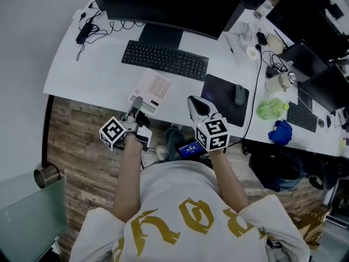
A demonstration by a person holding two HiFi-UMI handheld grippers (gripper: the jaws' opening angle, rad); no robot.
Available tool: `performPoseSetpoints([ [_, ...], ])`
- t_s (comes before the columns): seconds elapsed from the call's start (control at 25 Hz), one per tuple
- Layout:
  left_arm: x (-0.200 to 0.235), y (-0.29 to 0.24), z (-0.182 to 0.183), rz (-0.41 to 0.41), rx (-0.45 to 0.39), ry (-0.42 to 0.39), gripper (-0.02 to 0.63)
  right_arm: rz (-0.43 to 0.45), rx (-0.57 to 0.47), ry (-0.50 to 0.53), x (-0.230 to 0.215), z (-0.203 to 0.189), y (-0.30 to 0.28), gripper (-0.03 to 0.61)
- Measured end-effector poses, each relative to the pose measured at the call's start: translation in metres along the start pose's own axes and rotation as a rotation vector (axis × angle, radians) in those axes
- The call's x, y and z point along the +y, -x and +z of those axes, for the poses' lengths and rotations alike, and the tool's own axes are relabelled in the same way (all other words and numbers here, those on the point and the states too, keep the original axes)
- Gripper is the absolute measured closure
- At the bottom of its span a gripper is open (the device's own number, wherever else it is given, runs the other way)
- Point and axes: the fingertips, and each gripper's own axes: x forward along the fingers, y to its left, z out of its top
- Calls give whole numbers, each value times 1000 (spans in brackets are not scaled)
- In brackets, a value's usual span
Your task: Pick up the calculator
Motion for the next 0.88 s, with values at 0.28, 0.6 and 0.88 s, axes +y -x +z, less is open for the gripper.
performPoseSetpoints([
  [0.28, -19, 26, -3, -46, -12, -8, 545, -9, -40, 10, 21, 3, 18, 555],
  [0.6, -35, 52, 0, -100, -35, 45, 545, -20, -52, 20, 41, 2, 29, 555],
  [0.88, -34, 59, 2, -102, -44, 37, 545, -21, -52, 32, 47, 2, 32, 555],
])
